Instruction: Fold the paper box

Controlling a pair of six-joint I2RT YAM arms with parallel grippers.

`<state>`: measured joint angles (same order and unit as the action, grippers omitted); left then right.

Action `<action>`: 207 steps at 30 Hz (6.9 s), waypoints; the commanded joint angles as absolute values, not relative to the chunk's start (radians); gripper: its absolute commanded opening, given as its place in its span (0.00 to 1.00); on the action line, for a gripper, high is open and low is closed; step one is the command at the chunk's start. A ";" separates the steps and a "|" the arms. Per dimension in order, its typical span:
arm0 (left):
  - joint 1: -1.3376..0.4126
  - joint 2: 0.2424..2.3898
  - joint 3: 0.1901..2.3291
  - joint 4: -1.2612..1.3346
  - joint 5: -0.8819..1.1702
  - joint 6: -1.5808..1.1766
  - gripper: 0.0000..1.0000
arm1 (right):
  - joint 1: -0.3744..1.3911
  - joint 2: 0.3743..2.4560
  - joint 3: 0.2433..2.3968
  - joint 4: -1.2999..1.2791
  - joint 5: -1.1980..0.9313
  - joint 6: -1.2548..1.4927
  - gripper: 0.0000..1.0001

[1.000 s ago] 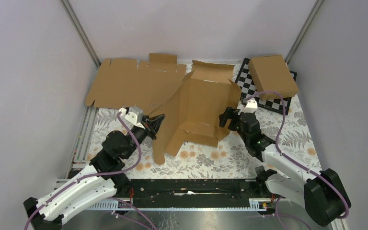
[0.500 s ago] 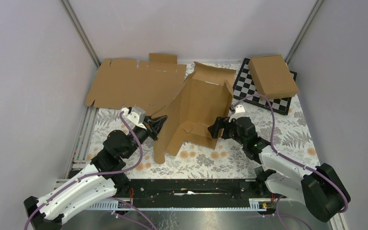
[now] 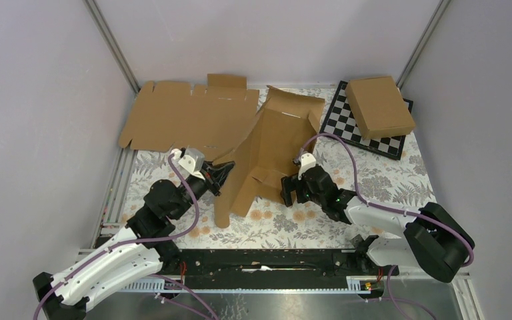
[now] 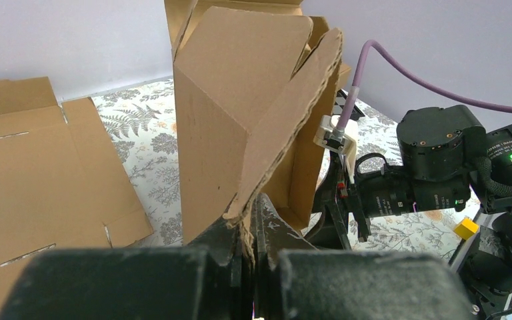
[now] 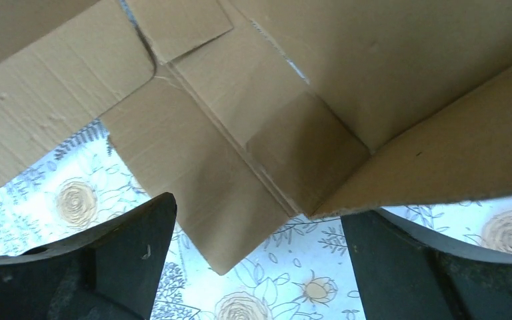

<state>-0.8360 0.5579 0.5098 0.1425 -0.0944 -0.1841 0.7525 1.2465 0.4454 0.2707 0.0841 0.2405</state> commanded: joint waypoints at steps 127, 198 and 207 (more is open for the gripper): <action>-0.815 0.468 0.486 0.087 -0.103 -0.279 0.00 | 0.672 1.340 0.713 0.182 0.466 0.480 0.92; -0.815 0.542 0.433 0.187 -0.044 -0.337 0.00 | 0.677 1.122 0.531 0.110 0.146 0.423 1.00; -0.814 0.545 0.438 0.179 -0.045 -0.334 0.00 | 0.674 1.068 0.532 0.027 0.424 0.388 1.00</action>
<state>-0.8165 0.5404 0.4316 0.1780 -0.0647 -0.3183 0.6724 1.1175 0.5278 0.0624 0.2253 0.4290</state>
